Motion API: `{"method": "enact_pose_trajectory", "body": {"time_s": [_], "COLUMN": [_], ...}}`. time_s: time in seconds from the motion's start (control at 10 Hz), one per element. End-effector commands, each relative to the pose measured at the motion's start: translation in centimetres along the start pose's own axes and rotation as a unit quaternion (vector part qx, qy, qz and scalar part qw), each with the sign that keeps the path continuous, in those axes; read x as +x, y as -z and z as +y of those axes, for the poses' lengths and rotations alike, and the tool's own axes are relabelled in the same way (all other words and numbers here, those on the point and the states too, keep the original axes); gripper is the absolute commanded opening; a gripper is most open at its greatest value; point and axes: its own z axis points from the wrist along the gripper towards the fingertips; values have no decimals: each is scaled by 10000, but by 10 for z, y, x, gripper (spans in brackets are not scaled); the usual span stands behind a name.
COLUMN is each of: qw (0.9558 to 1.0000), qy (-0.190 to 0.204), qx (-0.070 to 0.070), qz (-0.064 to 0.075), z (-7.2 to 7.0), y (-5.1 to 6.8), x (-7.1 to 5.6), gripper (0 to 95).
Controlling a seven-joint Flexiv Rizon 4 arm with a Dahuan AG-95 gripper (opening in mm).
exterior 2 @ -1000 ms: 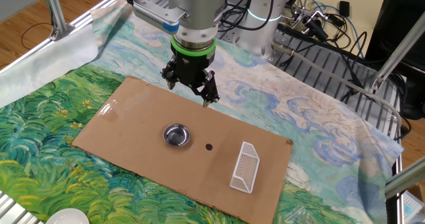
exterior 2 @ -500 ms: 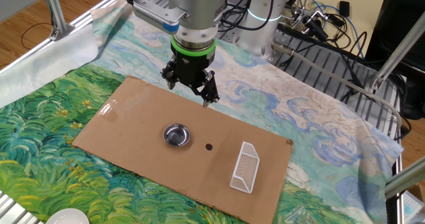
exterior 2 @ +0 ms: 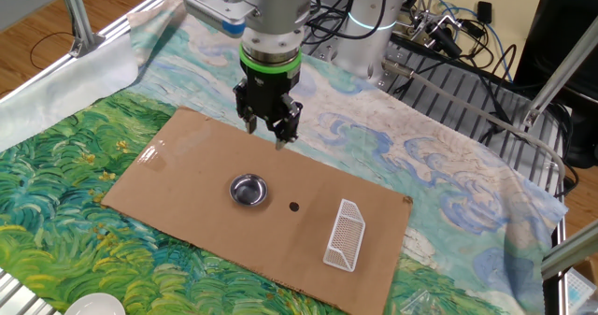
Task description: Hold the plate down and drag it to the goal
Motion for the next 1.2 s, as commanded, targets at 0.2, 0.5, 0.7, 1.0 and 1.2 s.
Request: {"method": "enact_pose_trajectory", "body": {"time_s": [0.2, 0.5, 0.7, 1.0, 1.2], "qw": [10000, 9999, 9999, 10000, 10000], "qy": [73, 102, 99, 27, 47], "qx": [9, 6, -13, -17, -24], "qz": [19, 19, 20, 19, 20], "z": [1, 1, 1, 2, 2], "y": [-1, -1, -1, -1, -1], "x": [-2, -2, -2, -1, -1], "gripper": [190, 190, 190, 190, 190]}}
